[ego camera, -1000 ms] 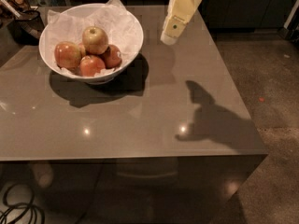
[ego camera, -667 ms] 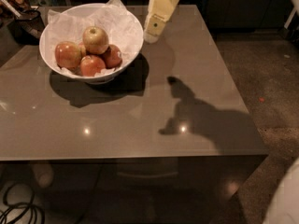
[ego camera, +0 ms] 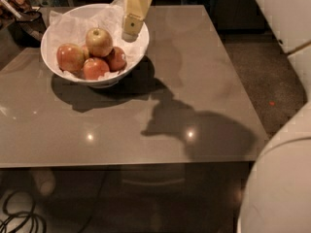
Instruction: Pick apple from white bowl
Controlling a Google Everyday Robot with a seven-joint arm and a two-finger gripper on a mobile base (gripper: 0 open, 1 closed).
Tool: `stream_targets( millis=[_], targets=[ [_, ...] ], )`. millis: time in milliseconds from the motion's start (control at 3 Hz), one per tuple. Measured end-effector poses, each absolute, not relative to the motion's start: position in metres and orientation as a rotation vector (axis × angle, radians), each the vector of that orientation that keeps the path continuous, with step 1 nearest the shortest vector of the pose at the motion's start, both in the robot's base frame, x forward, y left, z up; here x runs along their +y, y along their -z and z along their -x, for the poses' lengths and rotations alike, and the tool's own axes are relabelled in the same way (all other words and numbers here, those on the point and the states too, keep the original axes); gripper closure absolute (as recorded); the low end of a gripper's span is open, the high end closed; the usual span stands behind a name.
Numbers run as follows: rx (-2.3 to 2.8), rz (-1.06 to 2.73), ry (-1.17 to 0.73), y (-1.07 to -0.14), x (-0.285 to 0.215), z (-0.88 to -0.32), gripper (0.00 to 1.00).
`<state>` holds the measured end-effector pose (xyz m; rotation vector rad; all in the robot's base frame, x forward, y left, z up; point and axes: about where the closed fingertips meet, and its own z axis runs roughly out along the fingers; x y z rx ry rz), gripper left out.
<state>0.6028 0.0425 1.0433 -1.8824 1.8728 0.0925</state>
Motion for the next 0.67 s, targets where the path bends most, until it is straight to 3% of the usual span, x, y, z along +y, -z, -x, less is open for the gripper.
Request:
stream_targets(
  millis=[667],
  targets=[
    [1.84,1.822,-0.162,-1.04,0.055,-0.616,0.0]
  ],
)
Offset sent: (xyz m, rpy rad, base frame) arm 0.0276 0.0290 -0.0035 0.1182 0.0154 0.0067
